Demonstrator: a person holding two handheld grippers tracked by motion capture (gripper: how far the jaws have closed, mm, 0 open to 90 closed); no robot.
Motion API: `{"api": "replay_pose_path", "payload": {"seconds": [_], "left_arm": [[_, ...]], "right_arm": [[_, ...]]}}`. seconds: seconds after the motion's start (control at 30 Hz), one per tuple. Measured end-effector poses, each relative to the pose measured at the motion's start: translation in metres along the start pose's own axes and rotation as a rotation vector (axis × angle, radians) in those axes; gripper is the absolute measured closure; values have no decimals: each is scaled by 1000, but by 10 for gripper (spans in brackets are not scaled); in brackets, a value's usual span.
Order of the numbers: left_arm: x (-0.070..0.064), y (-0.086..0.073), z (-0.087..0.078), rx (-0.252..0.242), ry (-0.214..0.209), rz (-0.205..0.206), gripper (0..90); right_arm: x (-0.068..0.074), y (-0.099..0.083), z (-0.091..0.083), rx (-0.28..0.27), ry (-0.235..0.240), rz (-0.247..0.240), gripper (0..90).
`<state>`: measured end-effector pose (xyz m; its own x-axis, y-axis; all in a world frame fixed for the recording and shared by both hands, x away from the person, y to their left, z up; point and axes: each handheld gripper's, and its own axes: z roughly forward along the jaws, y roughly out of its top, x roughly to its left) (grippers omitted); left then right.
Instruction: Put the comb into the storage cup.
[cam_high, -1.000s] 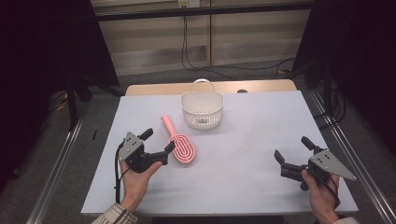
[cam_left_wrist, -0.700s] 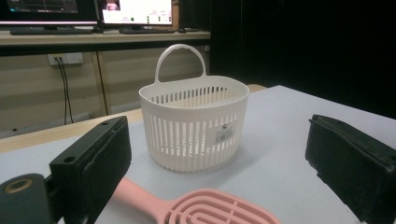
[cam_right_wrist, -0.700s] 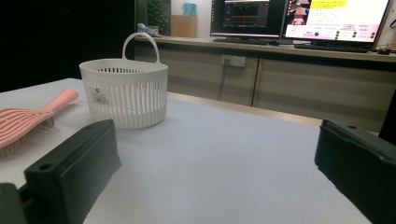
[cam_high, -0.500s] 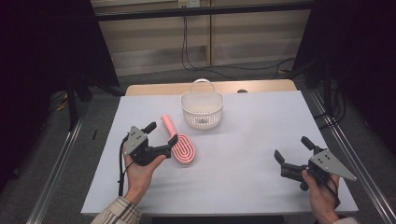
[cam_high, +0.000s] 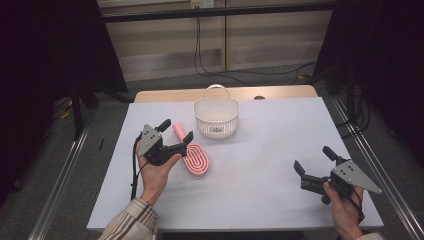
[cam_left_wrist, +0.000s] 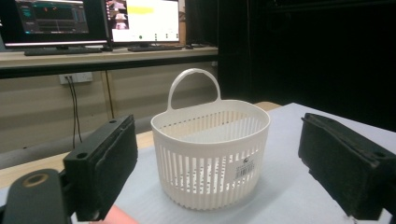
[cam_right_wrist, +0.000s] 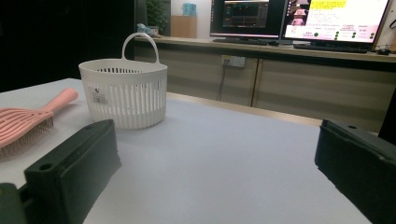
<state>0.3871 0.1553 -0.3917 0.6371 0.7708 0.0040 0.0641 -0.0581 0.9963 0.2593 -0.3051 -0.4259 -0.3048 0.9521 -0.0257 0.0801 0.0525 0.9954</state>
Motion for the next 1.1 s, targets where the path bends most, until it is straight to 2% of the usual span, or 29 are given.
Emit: {"api": "replay_pose_path", "payload": {"seconds": [0.13, 0.2, 0.27, 0.4, 0.43, 0.5, 0.6, 0.63, 0.67, 0.7, 0.73, 0.87, 0.9, 1.03, 1.1], "left_arm": [[3, 0, -4, -10, -1, -13, 192], [3, -1, -4, -10, -9, -16, 271], [4, -2, -4, -3, -4, -13, 298], [3, -4, -3, 4, -21, -18, 364], [2, -3, -3, 5, -37, -22, 438], [2, -3, -3, 0, -36, -27, 449], [2, -2, -4, -4, -44, -33, 549], [2, -2, -4, -4, -49, -38, 569], [3, -1, -6, -23, -58, -62, 618], [3, -1, -6, -23, -58, -62, 662], [4, 0, -7, -22, -66, -80, 674], [6, 1, -8, -28, -85, -92, 773], [6, 1, -8, -28, -86, -96, 773], [7, 3, -8, -17, -107, -108, 899], [7, 3, -8, -10, -109, -108, 900]], "right_arm": [[1, 0, 0, 0, 5, 0, 0], [1, 0, 0, -3, 4, -3, 0], [1, 0, 0, -4, 4, -1, 0], [0, 0, 0, -3, 5, 0, 0], [1, 0, 0, -4, 6, -1, 0], [1, 0, 0, -4, 6, 0, 0], [1, 0, 0, -3, 5, -2, 0], [1, 0, 0, -4, 5, -2, 0], [1, 0, 0, -3, 5, -1, 0], [1, 0, 0, -3, 5, -1, 0], [1, 0, 0, -4, 6, -1, 0], [1, 0, 0, -5, 7, -2, 0], [1, 0, 0, -5, 7, -2, 0], [1, 0, 0, -5, 8, 0, 0], [1, 0, 0, -5, 7, 0, 0]]}}
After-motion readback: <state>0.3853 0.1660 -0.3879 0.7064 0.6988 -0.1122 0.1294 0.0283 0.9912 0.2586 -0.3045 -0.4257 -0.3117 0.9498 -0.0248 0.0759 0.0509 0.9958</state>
